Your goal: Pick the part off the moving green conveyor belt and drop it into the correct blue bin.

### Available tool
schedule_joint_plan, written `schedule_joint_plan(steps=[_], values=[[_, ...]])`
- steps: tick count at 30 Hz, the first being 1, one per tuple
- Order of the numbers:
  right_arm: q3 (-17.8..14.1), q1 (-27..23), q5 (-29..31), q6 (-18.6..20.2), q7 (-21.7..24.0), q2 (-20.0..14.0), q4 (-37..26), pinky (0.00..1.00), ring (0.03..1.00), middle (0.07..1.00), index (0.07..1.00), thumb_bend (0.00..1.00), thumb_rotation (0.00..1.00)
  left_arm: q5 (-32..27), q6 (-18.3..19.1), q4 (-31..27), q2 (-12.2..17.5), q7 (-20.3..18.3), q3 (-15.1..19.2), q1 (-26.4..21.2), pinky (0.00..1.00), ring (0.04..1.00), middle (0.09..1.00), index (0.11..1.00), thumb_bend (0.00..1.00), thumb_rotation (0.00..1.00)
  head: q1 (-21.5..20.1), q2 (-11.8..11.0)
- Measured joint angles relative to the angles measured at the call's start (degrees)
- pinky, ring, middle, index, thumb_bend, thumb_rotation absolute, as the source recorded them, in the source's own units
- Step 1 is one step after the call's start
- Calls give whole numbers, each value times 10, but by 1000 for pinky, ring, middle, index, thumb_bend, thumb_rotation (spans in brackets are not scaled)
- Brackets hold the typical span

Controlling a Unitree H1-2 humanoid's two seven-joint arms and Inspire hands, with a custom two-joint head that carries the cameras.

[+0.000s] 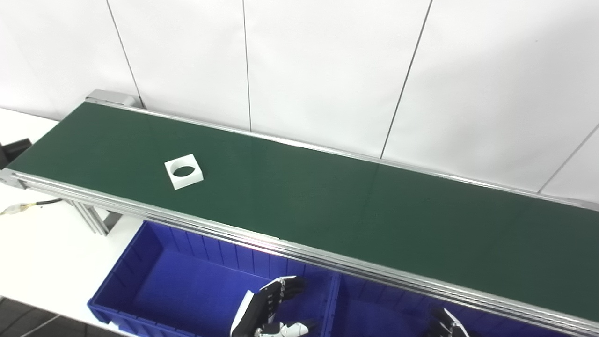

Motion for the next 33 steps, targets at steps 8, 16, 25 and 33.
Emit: schedule_joint_plan(steps=[8,16,25,33], values=[[-2,0,4,0,1,0,0,694,794,837,830,532,0,-3,0,3,0,-1,-5,-5,845,805,762,657,619,0,13,3],[-13,0,16,0,12,1,0,721,813,847,835,526,0,-4,0,5,-2,-1,-10,-9,841,795,751,670,614,0,16,4],[-25,0,16,0,25,6,0,702,796,840,830,535,0,-4,0,6,-8,-1,-10,-9,853,792,761,703,610,0,11,6],[-37,1,22,0,37,15,0,714,806,844,831,532,0,-1,0,6,-7,4,-9,-9,857,793,772,723,600,0,-3,11]])
